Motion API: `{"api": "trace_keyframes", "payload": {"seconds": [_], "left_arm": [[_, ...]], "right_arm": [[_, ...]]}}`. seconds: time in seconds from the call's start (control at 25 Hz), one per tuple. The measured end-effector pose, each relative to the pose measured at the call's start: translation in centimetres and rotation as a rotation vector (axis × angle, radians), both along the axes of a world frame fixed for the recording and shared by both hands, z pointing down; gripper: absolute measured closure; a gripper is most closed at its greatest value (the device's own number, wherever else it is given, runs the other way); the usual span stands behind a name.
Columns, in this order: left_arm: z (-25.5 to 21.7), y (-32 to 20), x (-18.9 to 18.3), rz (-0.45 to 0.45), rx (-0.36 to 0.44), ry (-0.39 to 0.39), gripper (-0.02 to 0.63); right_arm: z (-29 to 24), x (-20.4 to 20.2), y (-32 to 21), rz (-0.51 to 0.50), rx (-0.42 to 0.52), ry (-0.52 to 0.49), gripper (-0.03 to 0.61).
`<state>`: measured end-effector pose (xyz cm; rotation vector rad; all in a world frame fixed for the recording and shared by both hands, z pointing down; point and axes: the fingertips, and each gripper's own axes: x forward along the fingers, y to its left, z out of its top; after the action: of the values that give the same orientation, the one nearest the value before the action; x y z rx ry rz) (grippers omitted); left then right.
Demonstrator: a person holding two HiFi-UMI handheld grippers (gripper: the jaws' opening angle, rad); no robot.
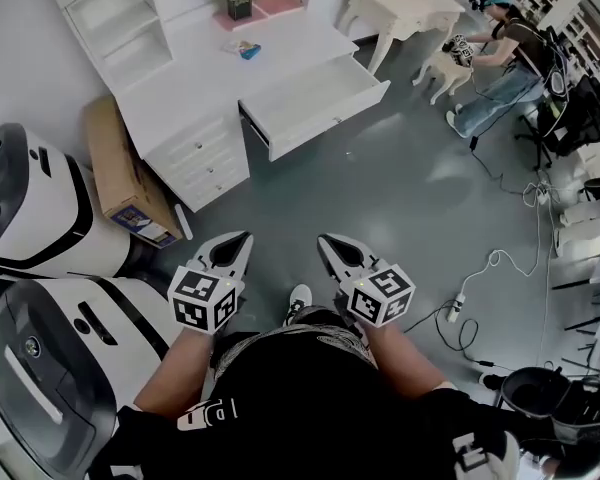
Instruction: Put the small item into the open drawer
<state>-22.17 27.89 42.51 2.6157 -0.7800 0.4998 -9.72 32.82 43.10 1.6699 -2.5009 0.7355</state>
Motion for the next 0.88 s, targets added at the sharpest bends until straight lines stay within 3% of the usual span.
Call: {"api": "trace_keyframes", "payload": {"seconds": [0.56, 0.88], "left_arm": [[-1.0, -5.4, 9.8, 0.000, -0.002, -0.026, 0.598], [-0.5, -6.8, 10.4, -0.026, -0.016, -0.038, 0.598]], "right_arm": [[0.4, 9.4, -5.6, -0.033, -0.015, -0.010, 0.569], [1.2, 10.5, -6.7, -0.041, -0.036, -0.019, 0.569]]}}
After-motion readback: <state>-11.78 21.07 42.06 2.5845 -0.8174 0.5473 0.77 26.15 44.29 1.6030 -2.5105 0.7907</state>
